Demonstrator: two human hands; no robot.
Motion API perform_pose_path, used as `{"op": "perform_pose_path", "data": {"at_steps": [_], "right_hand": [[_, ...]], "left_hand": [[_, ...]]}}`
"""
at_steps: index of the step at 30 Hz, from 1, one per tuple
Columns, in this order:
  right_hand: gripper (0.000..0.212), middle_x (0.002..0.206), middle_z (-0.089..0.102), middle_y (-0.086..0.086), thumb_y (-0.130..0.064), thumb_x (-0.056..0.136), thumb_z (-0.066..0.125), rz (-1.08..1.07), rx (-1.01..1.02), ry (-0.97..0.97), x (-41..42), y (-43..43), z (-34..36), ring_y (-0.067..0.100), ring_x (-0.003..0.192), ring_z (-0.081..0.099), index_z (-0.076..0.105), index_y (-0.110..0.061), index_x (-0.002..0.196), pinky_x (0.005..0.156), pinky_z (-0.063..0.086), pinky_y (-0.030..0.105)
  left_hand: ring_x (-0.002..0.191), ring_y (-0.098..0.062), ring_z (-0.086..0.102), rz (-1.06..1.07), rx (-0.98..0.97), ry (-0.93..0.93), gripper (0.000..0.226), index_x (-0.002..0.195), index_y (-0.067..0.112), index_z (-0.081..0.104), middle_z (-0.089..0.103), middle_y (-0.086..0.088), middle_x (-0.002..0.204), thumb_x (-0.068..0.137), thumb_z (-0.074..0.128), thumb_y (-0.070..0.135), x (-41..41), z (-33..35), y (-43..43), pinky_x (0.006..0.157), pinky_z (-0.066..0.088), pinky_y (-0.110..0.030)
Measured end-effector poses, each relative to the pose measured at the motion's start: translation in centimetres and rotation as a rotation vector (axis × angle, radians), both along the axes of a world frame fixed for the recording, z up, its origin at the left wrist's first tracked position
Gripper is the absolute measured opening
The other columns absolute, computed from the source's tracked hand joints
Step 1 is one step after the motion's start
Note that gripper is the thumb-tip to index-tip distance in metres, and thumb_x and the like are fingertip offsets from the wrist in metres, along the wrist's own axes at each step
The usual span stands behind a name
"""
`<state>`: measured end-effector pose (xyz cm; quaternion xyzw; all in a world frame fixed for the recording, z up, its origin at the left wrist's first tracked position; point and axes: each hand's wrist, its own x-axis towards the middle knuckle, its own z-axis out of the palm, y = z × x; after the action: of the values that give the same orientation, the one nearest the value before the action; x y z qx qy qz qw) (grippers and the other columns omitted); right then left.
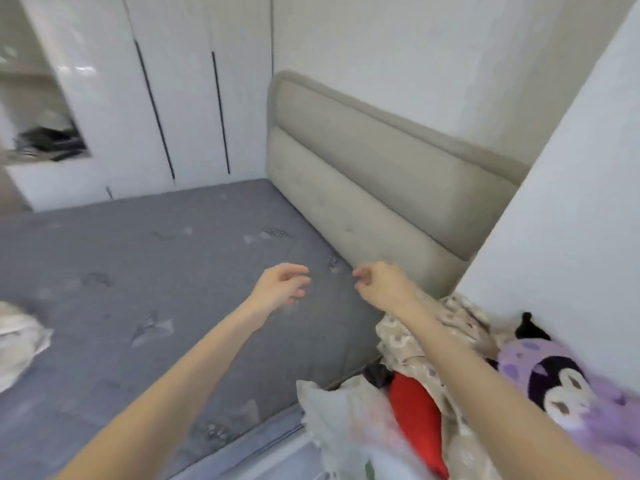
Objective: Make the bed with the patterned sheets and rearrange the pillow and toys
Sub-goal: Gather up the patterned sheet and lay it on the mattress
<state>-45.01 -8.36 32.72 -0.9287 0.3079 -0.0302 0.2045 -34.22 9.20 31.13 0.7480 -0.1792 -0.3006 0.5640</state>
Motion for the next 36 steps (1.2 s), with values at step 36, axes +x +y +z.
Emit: {"op": "perform_pose_path", "data": {"at_steps": [36], "right_hand": [[0.033, 0.124, 0.061, -0.004, -0.015, 0.09, 0.053, 0.98, 0.44, 0.489, 41.3, 53.8, -17.3, 0.013, 0.118, 0.054, 0.063, -0.021, 0.12, 0.088, 0.035, 0.017]], "left_hand": [[0.088, -0.019, 0.062, 1.265, 0.112, 0.412, 0.026, 0.12, 0.014, 0.057, 0.065, -0.002, 0.108, 0.095, 0.051, 0.013, 17.4, -11.5, 57.2, 0.077, 0.049, -0.028]]}}
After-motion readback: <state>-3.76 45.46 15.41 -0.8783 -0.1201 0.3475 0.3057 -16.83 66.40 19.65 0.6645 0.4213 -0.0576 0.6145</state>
